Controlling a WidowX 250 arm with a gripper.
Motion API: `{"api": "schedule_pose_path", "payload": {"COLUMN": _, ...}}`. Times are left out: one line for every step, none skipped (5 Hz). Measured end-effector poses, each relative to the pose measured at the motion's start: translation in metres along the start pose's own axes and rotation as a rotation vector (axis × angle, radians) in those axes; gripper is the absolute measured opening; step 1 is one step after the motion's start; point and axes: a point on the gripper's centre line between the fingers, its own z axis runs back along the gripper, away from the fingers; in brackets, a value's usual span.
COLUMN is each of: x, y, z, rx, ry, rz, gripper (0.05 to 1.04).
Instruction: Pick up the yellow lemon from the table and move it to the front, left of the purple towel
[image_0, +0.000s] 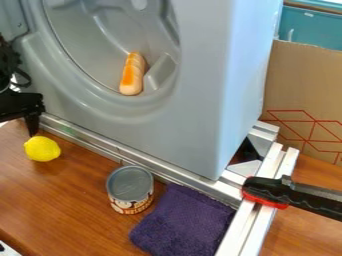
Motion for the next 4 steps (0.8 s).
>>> {"api": "schedule_pose_path", "payload": {"x": -0.004, "y": -0.005, "z": -0.01, "rx": 0.016, "ry": 0.003, "rz": 0.089, "gripper": 0.999}}
{"api": "schedule_pose_path", "payload": {"x": -0.001, "y": -0.011, "z": -0.017, "rx": -0.008, "ry": -0.007, "rz": 0.161, "gripper": 0.999}}
{"api": "schedule_pose_path", "payload": {"x": 0.006, "y": -0.015, "z": -0.023, "rx": -0.013, "ry": -0.008, "rz": 0.243, "gripper": 0.999}}
{"api": "schedule_pose_path", "payload": {"x": 0.007, "y": -0.013, "z": -0.028, "rx": 0.028, "ry": 0.008, "rz": 0.312, "gripper": 0.999}}
